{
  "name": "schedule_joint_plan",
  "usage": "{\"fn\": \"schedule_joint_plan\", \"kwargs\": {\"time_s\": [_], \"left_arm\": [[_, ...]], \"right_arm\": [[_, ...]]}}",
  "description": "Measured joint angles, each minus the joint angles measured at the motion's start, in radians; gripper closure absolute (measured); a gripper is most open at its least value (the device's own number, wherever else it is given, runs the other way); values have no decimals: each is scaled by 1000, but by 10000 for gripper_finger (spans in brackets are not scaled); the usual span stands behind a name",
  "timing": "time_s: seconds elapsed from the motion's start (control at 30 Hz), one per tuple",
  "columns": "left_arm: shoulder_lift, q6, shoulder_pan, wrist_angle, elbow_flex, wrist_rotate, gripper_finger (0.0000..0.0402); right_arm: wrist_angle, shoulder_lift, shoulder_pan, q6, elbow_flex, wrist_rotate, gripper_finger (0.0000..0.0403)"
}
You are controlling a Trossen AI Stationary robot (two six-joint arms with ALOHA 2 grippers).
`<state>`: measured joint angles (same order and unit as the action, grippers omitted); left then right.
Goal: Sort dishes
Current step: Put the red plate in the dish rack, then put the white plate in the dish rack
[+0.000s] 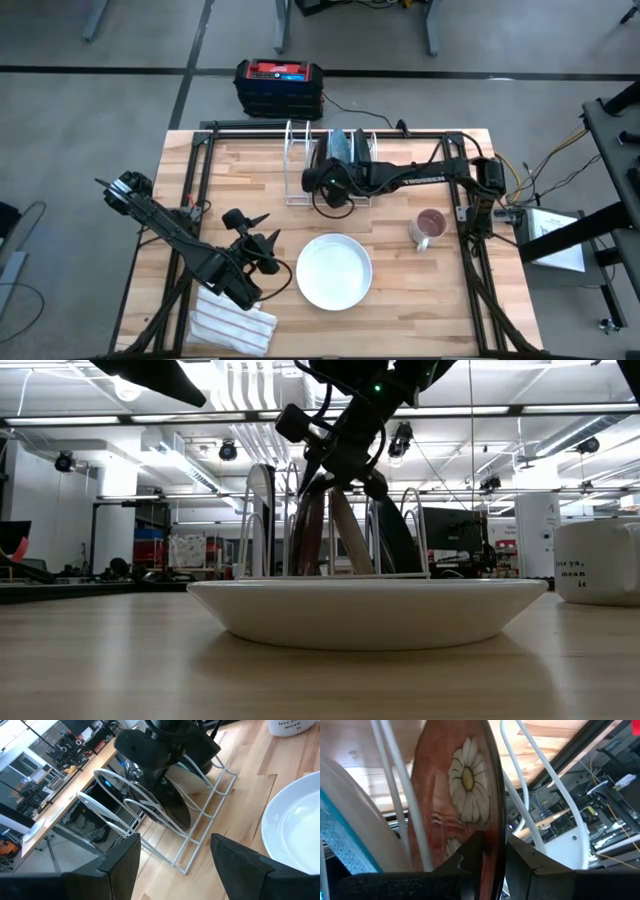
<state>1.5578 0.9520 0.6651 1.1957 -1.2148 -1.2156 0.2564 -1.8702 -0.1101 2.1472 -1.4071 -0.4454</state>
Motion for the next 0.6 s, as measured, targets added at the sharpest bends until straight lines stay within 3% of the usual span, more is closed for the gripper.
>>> {"fn": "schedule_joint_plan", "kwargs": {"time_s": [0.6], "left_arm": [[0,0,0,1,0,0,171]], "right_arm": [[-113,1,0,5,0,-2,338]]}}
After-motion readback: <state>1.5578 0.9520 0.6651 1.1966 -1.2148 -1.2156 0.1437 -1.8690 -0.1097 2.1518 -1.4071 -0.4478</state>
